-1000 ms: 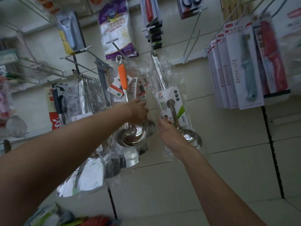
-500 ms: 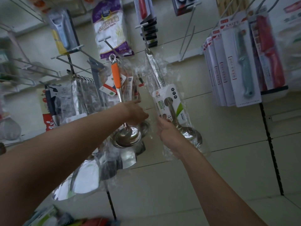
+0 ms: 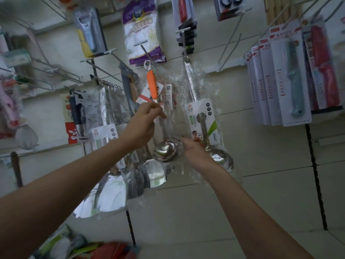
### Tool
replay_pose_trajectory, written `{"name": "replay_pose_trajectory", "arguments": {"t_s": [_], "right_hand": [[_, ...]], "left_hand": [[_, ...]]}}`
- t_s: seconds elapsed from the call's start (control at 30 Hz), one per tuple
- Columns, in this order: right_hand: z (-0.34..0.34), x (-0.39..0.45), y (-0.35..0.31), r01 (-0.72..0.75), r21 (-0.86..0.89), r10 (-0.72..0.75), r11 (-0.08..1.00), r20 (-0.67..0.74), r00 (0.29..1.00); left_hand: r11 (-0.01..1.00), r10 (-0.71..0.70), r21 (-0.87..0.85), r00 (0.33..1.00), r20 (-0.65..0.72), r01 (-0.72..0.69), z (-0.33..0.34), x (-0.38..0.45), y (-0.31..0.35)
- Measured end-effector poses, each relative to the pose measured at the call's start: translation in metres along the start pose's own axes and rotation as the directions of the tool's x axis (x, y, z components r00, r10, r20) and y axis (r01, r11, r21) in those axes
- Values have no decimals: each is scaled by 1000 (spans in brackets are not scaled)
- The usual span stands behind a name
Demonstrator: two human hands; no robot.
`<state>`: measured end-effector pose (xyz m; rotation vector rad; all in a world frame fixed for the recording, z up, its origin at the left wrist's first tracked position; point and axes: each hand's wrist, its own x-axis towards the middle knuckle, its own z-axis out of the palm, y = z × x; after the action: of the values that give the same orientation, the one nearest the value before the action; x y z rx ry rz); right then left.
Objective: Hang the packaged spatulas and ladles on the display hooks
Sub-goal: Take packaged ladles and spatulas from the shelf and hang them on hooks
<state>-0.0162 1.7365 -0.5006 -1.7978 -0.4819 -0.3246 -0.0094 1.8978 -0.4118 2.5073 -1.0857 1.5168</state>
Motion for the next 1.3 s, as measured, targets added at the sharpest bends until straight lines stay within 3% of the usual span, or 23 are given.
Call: {"name": "replay_pose_trajectory", "arguments": {"t_s": [0.1,0.2,0.3,0.47,0.6,0.67,0.73,0.83,1.0,1.1,1.3], "right_hand": [[6,0,-3,-22,57,26,998,-77,997],[13,-2,-10,-46,180,75,983,-157,985],[22,-1,-23,-57,194,89,979,-159,983],[39,13,-28,-83,45,89,996,-148,985],[45,16,-24,-113,-58,102,992,-168,981],[43,16,-22,-117,-117,99,986,-149,984],[37,16,-24,-92,-218,48,971,-199,979],[34,8,-38,64,-204,-119,977,-267,956],[51,-10,-55,258,-176,-283,950,-136,949],[70,-11,-46,232,-163,-242,959,-41,969],[118,-11,-18,155,-115,-159,981,-28,987]], "left_hand": [[974,-184,-137,982,-28,179,2,-20,-4],[922,-290,-279,956,-39,269,9,-36,0],[795,-437,-450,898,42,408,27,-47,-3],[341,-685,-611,634,359,715,60,-58,2],[-53,-563,-716,572,597,696,69,-64,24],[-40,-511,-715,600,615,698,68,-66,20],[65,-516,-713,635,575,698,62,-65,13],[141,-577,-743,664,475,655,43,-67,1],[50,-666,-874,669,331,483,5,-87,-24],[38,-669,-904,683,293,426,-7,-106,-32],[-73,-738,-909,592,326,410,-9,-144,-31]]}}
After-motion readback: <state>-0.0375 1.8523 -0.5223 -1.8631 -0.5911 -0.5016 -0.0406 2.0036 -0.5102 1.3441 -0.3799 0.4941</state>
